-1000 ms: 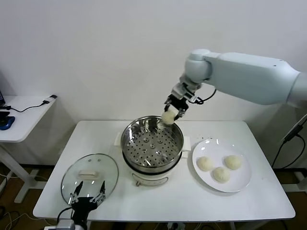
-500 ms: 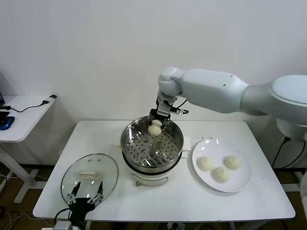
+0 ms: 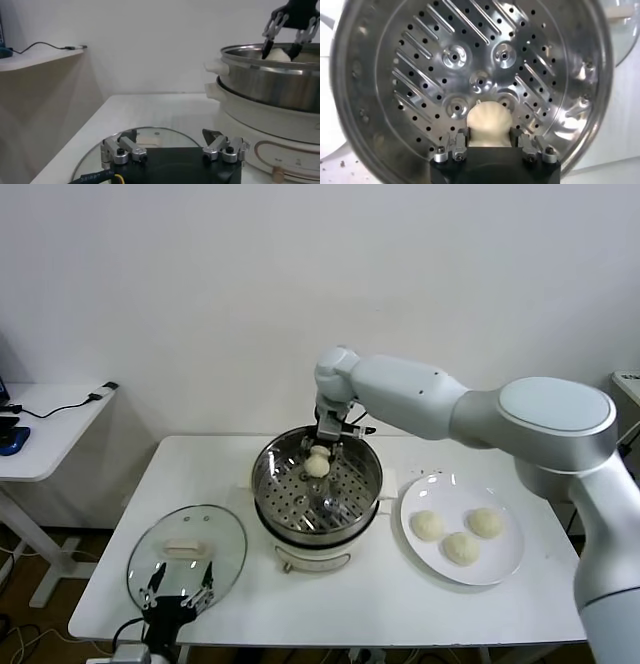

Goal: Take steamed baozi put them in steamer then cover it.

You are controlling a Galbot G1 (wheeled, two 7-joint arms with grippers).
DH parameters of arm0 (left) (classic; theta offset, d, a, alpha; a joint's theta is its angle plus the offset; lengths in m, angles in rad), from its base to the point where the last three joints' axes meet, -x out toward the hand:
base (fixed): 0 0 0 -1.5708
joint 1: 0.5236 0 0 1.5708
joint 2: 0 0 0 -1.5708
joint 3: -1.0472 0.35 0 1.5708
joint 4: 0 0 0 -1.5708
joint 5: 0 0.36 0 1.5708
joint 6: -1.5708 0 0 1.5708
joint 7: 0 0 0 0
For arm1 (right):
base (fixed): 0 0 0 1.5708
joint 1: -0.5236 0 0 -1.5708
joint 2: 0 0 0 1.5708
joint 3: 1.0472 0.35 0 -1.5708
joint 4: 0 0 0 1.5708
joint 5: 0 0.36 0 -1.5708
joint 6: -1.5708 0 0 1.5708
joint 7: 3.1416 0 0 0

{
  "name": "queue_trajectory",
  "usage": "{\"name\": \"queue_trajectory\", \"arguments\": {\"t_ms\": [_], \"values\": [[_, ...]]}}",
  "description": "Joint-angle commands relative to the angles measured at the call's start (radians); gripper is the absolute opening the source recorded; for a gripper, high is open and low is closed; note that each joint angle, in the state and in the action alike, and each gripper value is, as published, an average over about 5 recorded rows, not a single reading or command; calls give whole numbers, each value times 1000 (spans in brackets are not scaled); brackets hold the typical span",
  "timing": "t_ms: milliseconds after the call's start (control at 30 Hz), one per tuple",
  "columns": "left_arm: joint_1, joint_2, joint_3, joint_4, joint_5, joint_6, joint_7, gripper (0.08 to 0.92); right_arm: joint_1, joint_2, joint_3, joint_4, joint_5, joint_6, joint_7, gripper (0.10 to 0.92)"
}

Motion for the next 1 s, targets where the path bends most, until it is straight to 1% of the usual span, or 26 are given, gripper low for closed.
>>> {"name": "queue_trajectory", "arguments": {"t_ms": [33,100,200,300,367,500,600,667,733,867,1000], "values": [[-4,3,-1,4,-2,1,-1,823,-46,38,22,-88,-26,20,-5,574],[-6,2,-2,5,-4,1,-2,823,-41,39,21,-86,6,20,0,615],[-8,3,-3,4,-6,3,-2,823,-8,26,17,-55,68,20,4,714],[-7,5,-4,-1,-6,4,0,823,87,-8,-10,10,178,10,-22,792],[-7,6,-6,-3,-5,5,1,823,178,-38,-56,60,286,-9,-61,814],[-11,7,-13,-6,-4,6,3,823,379,-132,-185,156,598,-103,-163,822],[-13,10,-20,-11,-5,6,4,823,511,-255,-291,247,823,-259,-214,823],[-13,13,-23,-13,-7,5,4,823,580,-363,-372,317,905,-382,-213,823],[-14,14,-26,-15,-8,5,4,823,633,-466,-457,388,941,-475,-193,823],[-22,8,-27,-16,-8,7,4,823,688,-641,-609,552,935,-627,-133,823],[-27,1,-28,-17,-8,12,3,823,649,-744,-667,681,907,-770,-67,823]]}}
